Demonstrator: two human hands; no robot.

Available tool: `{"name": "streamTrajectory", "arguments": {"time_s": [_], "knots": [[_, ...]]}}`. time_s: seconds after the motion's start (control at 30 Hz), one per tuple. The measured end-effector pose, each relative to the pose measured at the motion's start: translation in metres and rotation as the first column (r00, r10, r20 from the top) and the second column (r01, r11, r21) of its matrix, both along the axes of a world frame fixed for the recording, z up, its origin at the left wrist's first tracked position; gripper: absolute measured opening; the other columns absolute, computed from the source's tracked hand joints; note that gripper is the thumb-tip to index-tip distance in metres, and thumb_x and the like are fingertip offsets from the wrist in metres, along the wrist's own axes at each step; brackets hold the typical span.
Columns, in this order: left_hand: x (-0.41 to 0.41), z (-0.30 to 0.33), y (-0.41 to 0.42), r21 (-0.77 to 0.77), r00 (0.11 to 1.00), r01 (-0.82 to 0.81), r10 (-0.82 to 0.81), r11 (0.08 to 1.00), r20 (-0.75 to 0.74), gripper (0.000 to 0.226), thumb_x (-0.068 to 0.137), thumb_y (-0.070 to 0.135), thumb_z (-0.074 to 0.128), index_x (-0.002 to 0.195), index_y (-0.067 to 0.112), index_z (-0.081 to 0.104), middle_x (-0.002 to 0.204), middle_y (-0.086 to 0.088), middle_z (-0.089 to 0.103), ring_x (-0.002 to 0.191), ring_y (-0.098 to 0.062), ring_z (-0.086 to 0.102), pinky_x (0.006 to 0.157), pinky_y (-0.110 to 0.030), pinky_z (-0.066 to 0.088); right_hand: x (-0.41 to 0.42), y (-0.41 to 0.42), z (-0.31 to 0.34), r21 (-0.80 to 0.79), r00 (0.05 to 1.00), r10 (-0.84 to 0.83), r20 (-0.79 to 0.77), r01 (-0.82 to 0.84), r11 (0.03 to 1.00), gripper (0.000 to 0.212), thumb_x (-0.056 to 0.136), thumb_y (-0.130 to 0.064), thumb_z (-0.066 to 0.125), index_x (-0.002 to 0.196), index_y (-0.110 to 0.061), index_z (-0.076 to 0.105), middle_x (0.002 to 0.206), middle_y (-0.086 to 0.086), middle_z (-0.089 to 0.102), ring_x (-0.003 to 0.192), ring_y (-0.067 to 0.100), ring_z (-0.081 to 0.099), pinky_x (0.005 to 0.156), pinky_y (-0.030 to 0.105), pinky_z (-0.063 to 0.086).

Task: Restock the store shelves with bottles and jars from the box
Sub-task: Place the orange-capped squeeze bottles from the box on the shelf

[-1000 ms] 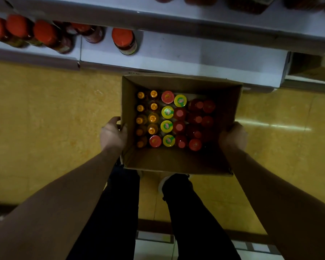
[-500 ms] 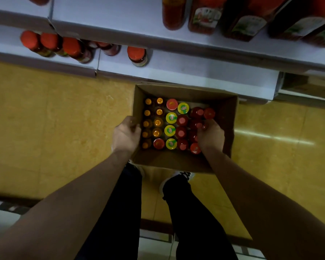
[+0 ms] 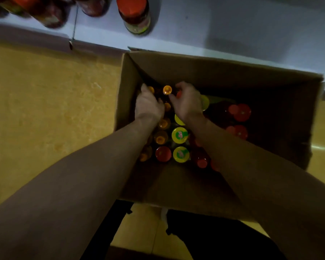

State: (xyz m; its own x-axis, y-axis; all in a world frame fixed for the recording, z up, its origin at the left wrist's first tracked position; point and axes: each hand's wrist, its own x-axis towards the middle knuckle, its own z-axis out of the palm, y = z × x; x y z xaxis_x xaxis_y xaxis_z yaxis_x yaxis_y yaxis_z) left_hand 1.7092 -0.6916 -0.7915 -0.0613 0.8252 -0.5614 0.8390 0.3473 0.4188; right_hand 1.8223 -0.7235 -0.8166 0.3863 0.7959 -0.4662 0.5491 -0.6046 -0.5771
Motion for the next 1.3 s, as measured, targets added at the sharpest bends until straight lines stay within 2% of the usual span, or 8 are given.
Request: {"name": "streamTrajectory", "arguments": {"time_s": [0.17, 0.33, 0.53, 0.8, 0.9, 1.03, 1.13, 1.3], "knots": [[-0.008, -0.045, 0.016, -0.012, 0.999, 0.007, -0.006, 1.0, 0.033, 0.058, 0.1, 0.008, 0.056, 0.155, 0.018, 0.04, 0.151, -0.005, 0.053, 0.138, -0.019, 0.051, 0.111, -0.025, 0.04, -0.011, 0.02, -0.045, -0.032, 0.997, 0.056, -0.052, -0.057, 0.998, 0.046, 0.085, -0.025, 0.084, 0.127, -0.016, 0.071, 0.131, 0.011, 0.067, 0.124, 0.029, 0.063, 0.104, 0.038, 0.05], [-0.023, -0.055, 0.01, 0.163, 0.99, 0.128, -0.135, 0.978, 0.037, 0.024, 0.094, 0.008, 0.061, 0.117, 0.011, 0.068, 0.11, -0.002, 0.063, 0.1, -0.015, 0.061, 0.09, -0.028, 0.05, -0.011, 0.015, -0.053, 0.011, 0.996, 0.08, 0.038, -0.08, 0.997, 0.035, 0.092, -0.023, 0.077, 0.126, -0.016, 0.07, 0.131, 0.008, 0.066, 0.125, 0.026, 0.061, 0.103, 0.033, 0.045], [-0.029, -0.017, -0.006, 0.28, 0.955, 0.252, -0.285, 0.926, 0.08, 0.025, 0.097, 0.014, 0.064, 0.122, 0.008, 0.064, 0.129, -0.011, 0.057, 0.113, -0.025, 0.059, 0.099, -0.032, 0.047, 0.006, 0.004, -0.013, 0.011, 0.981, 0.165, 0.103, -0.167, 0.986, 0.035, 0.097, -0.026, 0.07, 0.128, -0.011, 0.065, 0.131, 0.013, 0.064, 0.125, 0.03, 0.059, 0.103, 0.03, 0.038], [-0.019, 0.122, -0.013, 0.309, 0.959, 0.151, -0.215, 0.939, 0.183, 0.025, 0.098, 0.025, 0.067, 0.118, 0.012, 0.058, 0.114, -0.009, 0.064, 0.105, -0.025, 0.062, 0.09, -0.045, 0.052, 0.02, -0.008, 0.14, 0.104, 0.995, 0.093, 0.024, -0.095, 0.99, 0.032, 0.095, -0.024, 0.073, 0.124, -0.014, 0.064, 0.124, 0.008, 0.065, 0.117, 0.026, 0.063, 0.097, 0.036, 0.049], [-0.017, 0.186, -0.009, 0.303, 0.942, 0.159, -0.236, 0.94, 0.237, 0.026, 0.098, 0.023, 0.068, 0.12, 0.013, 0.058, 0.116, -0.006, 0.064, 0.107, -0.019, 0.061, 0.091, -0.035, 0.051, 0.026, -0.014, 0.209, 0.096, 0.996, 0.089, -0.009, -0.088, 0.991, 0.037, 0.095, -0.023, 0.073, 0.128, -0.011, 0.062, 0.127, 0.01, 0.066, 0.12, 0.027, 0.06, 0.098, 0.034, 0.044], [-0.017, 0.281, -0.003, 0.301, 0.917, 0.157, -0.252, 0.94, 0.308, 0.016, 0.099, 0.026, 0.066, 0.108, 0.019, 0.055, 0.097, 0.003, 0.064, 0.088, -0.011, 0.059, 0.072, -0.015, 0.039, 0.032, -0.018, 0.307, 0.096, 0.997, 0.083, -0.005, -0.083, 0.992, 0.034, 0.097, -0.022, 0.072, 0.126, -0.01, 0.062, 0.123, 0.009, 0.063, 0.116, 0.026, 0.059, 0.091, 0.029, 0.04], [-0.016, 0.348, 0.004, 0.318, 0.9, 0.172, -0.28, 0.932, 0.333, 0.019, 0.101, 0.031, 0.065, 0.106, 0.019, 0.051, 0.085, 0.006, 0.061, 0.073, -0.01, 0.055, 0.06, -0.015, 0.034, 0.035, -0.017, 0.377, 0.136, 0.997, 0.065, -0.037, -0.059, 0.989, 0.033, 0.097, -0.02, 0.072, 0.127, -0.011, 0.063, 0.123, 0.007, 0.064, 0.114, 0.024, 0.06, 0.091, 0.026, 0.04], [-0.009, 0.455, 0.022, 0.397, 0.893, 0.143, -0.291, 0.907, 0.344, 0.021, 0.1, 0.033, 0.066, 0.11, 0.017, 0.058, 0.093, 0.003, 0.064, 0.08, -0.007, 0.056, 0.065, -0.011, 0.038, 0.043, -0.008, 0.489, 0.227, 0.998, 0.019, -0.052, -0.007, 0.974, 0.031, 0.096, -0.022, 0.073, 0.126, -0.015, 0.065, 0.124, 0.003, 0.066, 0.116, 0.022, 0.062, 0.101, 0.037, 0.05]]}}
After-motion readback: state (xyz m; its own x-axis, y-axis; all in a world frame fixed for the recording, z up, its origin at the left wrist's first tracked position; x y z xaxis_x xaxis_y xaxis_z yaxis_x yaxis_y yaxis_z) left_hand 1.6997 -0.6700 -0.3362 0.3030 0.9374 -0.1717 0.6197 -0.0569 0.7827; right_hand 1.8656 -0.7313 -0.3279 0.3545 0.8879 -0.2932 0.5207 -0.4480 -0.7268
